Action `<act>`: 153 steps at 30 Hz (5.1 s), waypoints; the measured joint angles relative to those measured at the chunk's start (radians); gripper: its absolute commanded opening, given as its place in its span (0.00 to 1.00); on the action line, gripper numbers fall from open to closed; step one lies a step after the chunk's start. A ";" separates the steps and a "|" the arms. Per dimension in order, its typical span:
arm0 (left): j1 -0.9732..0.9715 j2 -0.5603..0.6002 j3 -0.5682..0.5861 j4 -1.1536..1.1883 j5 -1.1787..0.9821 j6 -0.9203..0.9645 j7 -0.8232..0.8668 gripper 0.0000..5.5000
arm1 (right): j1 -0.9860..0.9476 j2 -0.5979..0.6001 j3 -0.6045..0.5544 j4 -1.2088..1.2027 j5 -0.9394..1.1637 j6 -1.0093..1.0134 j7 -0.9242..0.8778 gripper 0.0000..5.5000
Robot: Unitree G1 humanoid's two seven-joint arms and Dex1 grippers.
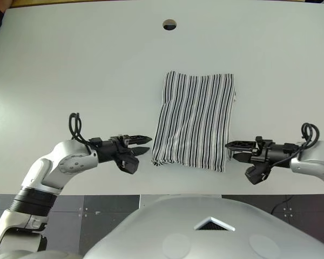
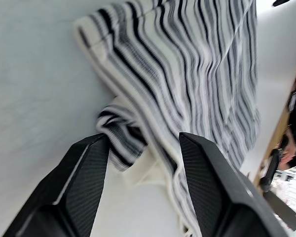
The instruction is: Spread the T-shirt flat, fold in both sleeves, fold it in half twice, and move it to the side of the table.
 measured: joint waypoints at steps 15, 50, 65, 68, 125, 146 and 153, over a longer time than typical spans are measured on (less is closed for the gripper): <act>-0.029 -0.016 -0.097 -0.018 -0.007 0.013 0.001 0.21 | -0.051 0.064 0.117 0.036 -0.078 -0.043 -0.105 0.19; -0.082 -0.143 0.004 -0.301 -0.581 0.829 -0.105 0.02 | -0.107 0.090 0.040 -0.199 0.760 0.906 0.216 0.03; -0.314 -0.358 -0.027 -0.137 -0.534 1.185 0.049 0.02 | -0.453 0.351 0.038 0.058 0.928 1.509 0.165 0.03; -0.343 -0.392 -0.041 -0.077 -0.513 1.178 0.069 0.06 | -0.477 0.382 0.038 0.136 0.927 1.521 0.151 0.12; -0.146 -0.667 0.227 -0.086 -0.591 0.805 0.343 0.02 | -0.376 0.417 0.163 0.400 0.152 0.964 -0.333 0.02; -0.091 -0.670 0.313 -0.074 -0.646 0.688 0.334 0.02 | -0.218 0.617 -0.244 0.043 0.531 0.525 -0.635 0.02; 0.018 -0.647 0.408 -0.025 -0.551 0.373 0.372 0.02 | -0.071 0.765 -0.159 0.057 0.610 0.262 -0.627 0.02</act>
